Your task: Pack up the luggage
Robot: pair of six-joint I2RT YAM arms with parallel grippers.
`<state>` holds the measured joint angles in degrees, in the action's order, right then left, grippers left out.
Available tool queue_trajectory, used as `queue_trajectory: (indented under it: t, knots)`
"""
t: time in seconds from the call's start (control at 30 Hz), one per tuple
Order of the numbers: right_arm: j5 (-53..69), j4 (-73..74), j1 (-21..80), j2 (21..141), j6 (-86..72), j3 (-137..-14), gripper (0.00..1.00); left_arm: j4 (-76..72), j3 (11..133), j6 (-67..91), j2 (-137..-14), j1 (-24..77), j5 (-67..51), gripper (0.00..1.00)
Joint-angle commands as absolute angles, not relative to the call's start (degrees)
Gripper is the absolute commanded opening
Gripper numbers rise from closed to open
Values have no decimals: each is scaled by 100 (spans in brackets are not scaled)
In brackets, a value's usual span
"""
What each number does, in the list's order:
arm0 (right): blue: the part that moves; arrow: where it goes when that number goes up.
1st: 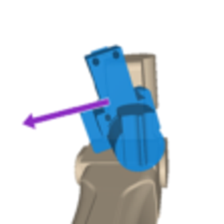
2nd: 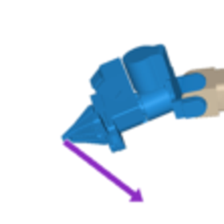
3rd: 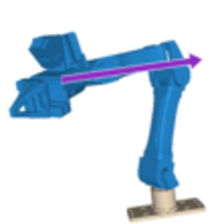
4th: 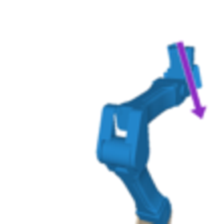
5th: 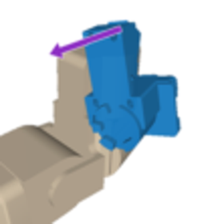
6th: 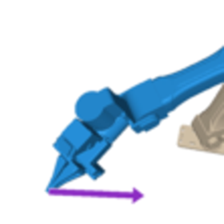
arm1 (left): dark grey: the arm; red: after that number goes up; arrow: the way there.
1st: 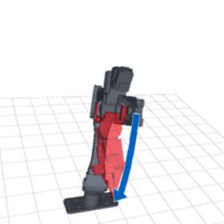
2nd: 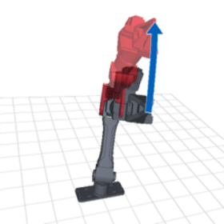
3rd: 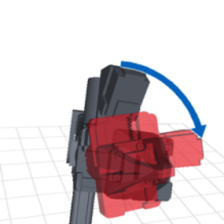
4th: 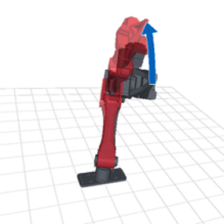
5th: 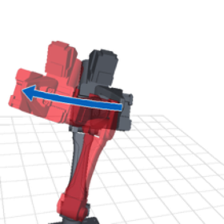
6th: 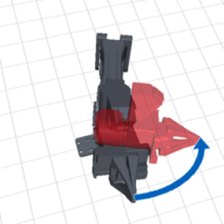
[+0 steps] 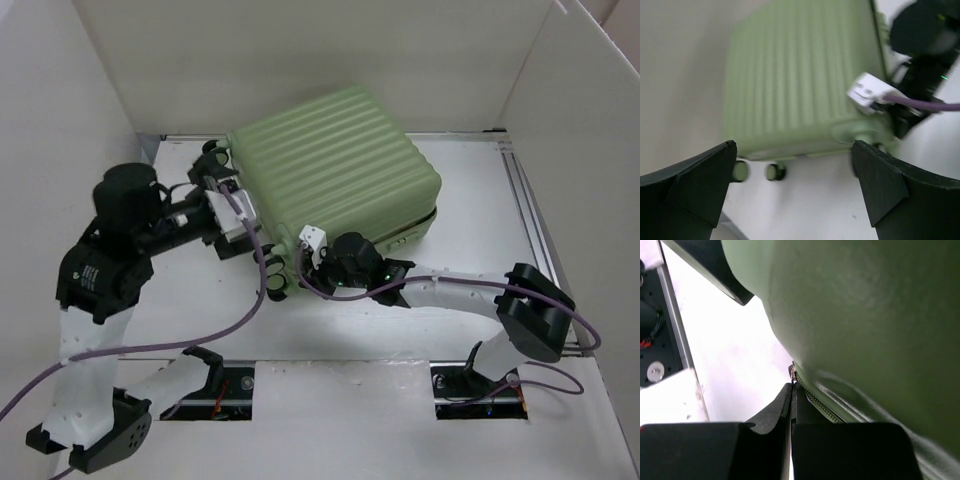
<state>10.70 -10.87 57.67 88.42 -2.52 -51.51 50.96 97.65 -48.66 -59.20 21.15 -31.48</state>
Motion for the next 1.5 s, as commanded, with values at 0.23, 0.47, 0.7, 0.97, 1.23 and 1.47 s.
queue_trajectory:
  t: [0.23, 0.47, 0.7, 0.97, 1.23, 1.47]
  knots:
    - [712, -1916, 4896, 9571, -659, -6187, 0, 5523, 7420, -4668, -6337, 2417, -2066, 100]
    - [606, -2092, 5159, 9519, -817, -5968, 0, 4421, 7049, -3955, -6275, 2417, -1230, 100]
    - [439, -2197, 5212, 9396, -1063, -5695, 0, 4816, 6733, -4069, -6741, 2470, -1582, 96]
    - [45, -2197, 5212, 9291, -1362, -5240, 0, 4509, 6731, -3666, -6847, 2470, -1705, 0]
    - [-764, -1882, 4800, 7843, -1863, -3816, 0, 4298, 7215, -3164, -6487, 2470, -853, 0]
    - [-765, -1468, 3693, 7278, -1381, -3516, 0, 4403, 7225, -3103, -6372, 2470, -800, 0]
